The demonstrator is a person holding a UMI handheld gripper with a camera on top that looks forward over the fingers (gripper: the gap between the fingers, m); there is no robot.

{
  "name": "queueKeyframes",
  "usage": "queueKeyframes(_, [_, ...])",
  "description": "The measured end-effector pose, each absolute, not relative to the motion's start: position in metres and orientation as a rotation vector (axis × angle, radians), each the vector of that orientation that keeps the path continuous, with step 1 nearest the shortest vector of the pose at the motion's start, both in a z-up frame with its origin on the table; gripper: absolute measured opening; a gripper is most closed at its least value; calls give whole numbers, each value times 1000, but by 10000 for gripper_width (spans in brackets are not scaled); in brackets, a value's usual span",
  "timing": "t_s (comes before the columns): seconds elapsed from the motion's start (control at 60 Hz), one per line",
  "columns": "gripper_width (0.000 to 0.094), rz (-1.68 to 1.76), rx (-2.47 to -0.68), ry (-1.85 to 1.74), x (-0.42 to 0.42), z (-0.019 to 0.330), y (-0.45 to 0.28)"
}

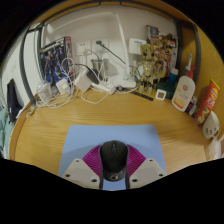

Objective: Arrange mouse

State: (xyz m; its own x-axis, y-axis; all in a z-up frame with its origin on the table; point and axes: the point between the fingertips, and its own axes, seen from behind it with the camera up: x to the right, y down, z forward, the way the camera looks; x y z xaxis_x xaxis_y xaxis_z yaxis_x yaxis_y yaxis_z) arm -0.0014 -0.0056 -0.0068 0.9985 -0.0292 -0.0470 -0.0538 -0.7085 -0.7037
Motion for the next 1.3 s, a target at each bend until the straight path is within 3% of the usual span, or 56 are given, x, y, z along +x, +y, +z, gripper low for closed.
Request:
queueKeyframes(0.283, [505, 61, -2409, 94, -2, -8, -15])
queueKeyframes(0.3, [588, 58, -2408, 99, -1, -5, -15])
queueKeyframes(0.317, [563, 52, -2405, 103, 1, -2, -15])
queueKeyframes(0.333, [622, 45, -2399, 106, 3, 3, -15])
queueKeyframes(0.483, [767, 29, -2328, 101, 5, 64, -9])
queueKeyframes(0.7, [762, 14, -2231, 100, -4, 165, -23])
queueKeyframes(0.867, [762, 35, -2180, 79, -23, 214, -44])
queueKeyframes(1.05, [764, 66, -2144, 77, -34, 240, -60])
queueKeyframes(1.3, [753, 50, -2172, 72, -39, 231, -74])
